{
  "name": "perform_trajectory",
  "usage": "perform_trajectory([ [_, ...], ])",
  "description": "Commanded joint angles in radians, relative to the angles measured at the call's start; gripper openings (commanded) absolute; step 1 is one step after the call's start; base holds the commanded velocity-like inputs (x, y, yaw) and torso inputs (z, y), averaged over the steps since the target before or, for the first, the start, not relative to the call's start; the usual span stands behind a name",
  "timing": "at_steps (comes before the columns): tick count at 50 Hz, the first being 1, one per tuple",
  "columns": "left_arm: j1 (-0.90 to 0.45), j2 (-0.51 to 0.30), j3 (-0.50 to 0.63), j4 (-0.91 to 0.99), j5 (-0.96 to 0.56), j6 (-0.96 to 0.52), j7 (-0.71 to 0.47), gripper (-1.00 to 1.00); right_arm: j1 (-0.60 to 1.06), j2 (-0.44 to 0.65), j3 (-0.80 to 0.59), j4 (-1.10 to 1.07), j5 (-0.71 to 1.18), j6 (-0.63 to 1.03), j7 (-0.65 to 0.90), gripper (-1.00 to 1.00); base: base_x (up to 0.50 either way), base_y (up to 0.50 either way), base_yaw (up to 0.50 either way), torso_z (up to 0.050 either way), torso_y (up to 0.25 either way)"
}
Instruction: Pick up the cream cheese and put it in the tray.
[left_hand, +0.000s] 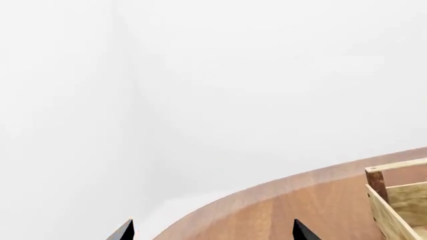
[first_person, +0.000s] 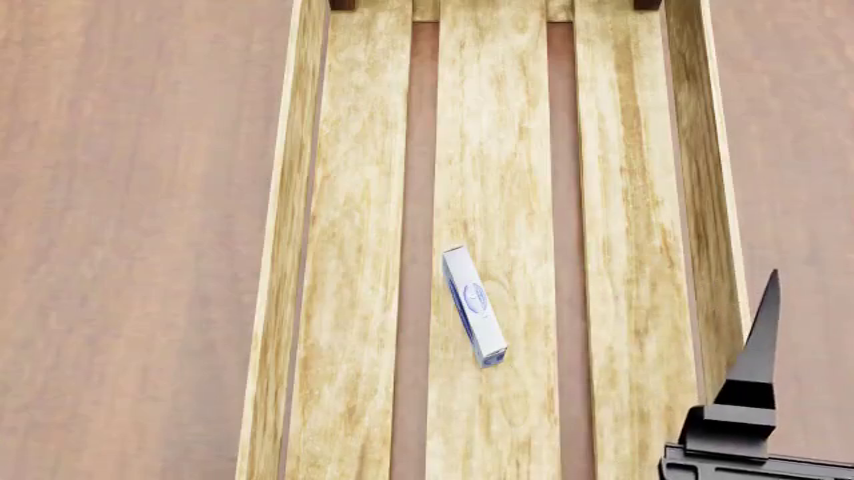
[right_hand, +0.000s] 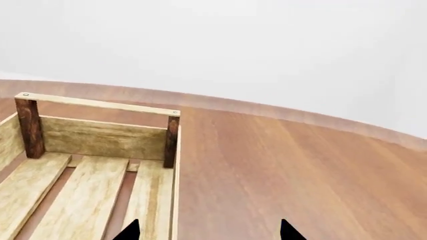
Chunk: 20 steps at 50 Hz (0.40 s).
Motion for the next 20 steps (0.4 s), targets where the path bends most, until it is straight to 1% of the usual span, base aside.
perform_trajectory([
  [1,-0.010,-0.009,-0.015,0.059,0.007,-0.049,0.010,1.00,-0.024,-0.021,-0.024,0.001,-0.067,-0.053,-0.014,1.00,0.00,0.00,0.00,0.000,0.000],
  [8,-0.014,-0.012,-0.021,0.096,0.013,-0.074,0.017,1.00,-0.023,-0.020,-0.029,-0.030,-0.074,-0.055,-0.004,1.00,0.00,0.00,0.00,0.000,0.000],
  [14,-0.042,-0.013,-0.022,0.159,0.023,-0.136,0.039,1.00,-0.016,-0.021,-0.043,-0.045,-0.091,-0.062,0.002,1.00,0.00,0.00,0.00,0.000,0.000],
  [18,-0.070,-0.015,-0.035,0.203,0.018,-0.181,0.053,1.00,-0.017,-0.027,-0.026,-0.049,-0.089,-0.081,0.005,1.00,0.00,0.00,0.00,0.000,0.000],
  [20,-0.084,-0.014,-0.052,0.235,0.004,-0.203,0.055,1.00,-0.012,-0.025,-0.041,-0.049,-0.103,-0.080,0.005,1.00,0.00,0.00,0.00,0.000,0.000],
])
